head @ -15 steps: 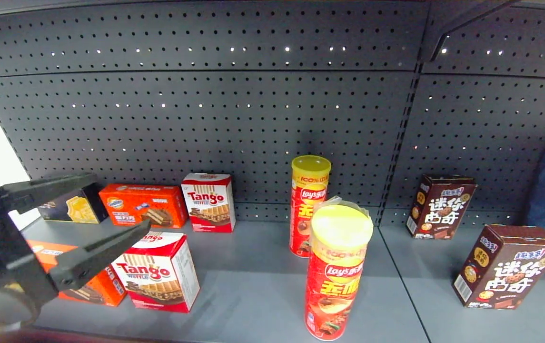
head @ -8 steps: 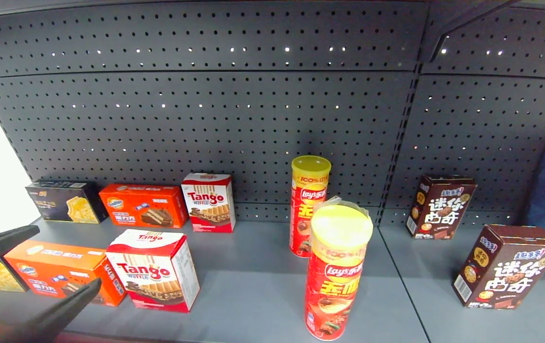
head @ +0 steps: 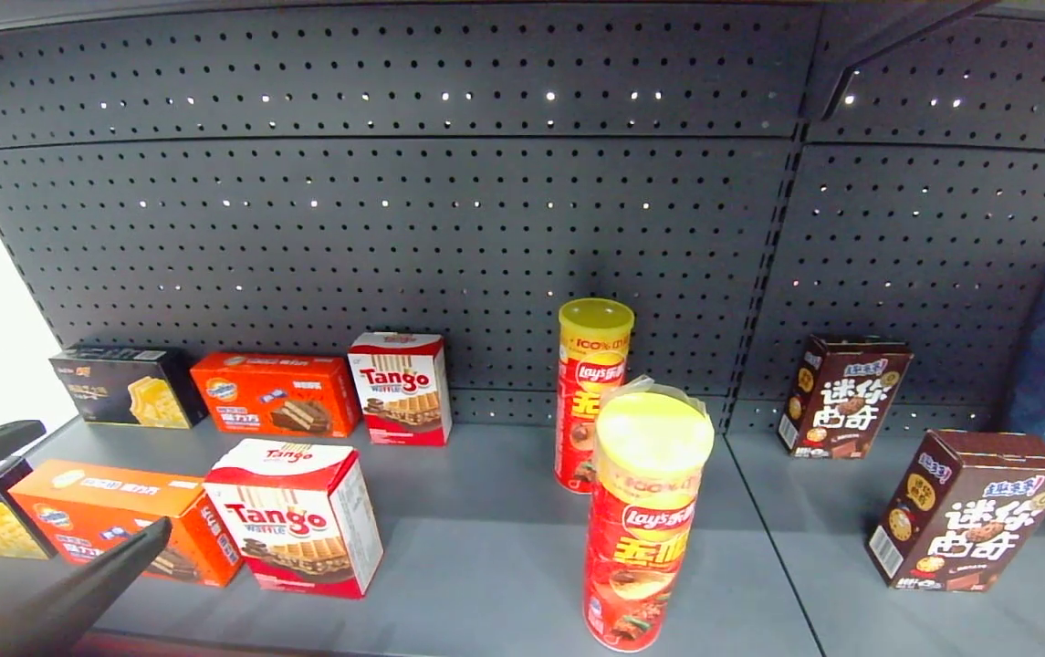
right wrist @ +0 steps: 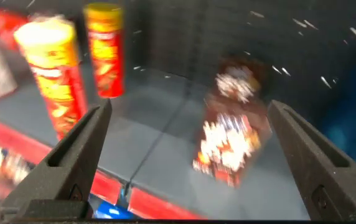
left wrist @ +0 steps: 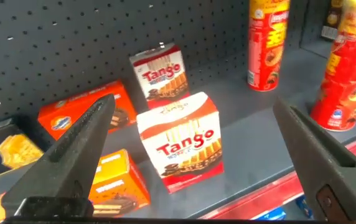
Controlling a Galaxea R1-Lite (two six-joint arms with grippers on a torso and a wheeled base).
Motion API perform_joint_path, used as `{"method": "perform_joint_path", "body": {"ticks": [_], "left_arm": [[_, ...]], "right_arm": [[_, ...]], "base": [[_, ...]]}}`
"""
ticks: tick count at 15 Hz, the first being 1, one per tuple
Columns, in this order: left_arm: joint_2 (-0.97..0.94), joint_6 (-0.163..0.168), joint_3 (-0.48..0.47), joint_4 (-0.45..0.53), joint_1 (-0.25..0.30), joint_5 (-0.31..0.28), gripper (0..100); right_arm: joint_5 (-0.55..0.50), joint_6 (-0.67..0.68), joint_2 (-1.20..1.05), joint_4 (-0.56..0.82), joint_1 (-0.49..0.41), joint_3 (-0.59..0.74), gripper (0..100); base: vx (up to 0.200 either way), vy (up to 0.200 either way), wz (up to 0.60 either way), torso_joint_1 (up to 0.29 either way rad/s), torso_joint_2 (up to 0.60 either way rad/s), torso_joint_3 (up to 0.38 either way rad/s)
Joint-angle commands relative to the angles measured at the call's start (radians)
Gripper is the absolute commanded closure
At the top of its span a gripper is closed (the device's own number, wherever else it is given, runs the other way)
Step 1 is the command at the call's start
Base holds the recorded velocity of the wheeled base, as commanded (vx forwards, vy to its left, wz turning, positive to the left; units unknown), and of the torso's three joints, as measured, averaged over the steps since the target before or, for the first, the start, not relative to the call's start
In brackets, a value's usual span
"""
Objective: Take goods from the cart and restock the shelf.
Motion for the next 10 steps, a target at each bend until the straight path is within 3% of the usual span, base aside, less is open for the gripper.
{"method": "perform_joint_path", "body": {"ticks": [1,5,10], "left_arm": [[0.007,0.0,-0.005,-0.001,0.0,-0.001,0],[0.009,0.0,0.002,0.001,0.0,0.001,0],[0.012,0.002,0.01,0.001,-0.001,-0.001,0]], "right_arm": [[0.03,-0.088,0.345,-0.013,0.156,-0.133,0],[-0.017,-0.093,0.521,-0.05,0.266,-0.196,0],[-0.035,-0.09,0.589,-0.048,0.323,-0.202,0]], "base": [[0.0,0.0,0.0,0.0,0.0,0.0],[0.0,0.0,0.0,0.0,0.0,0.0],[0.0,0.0,0.0,0.0,0.0,0.0]]}}
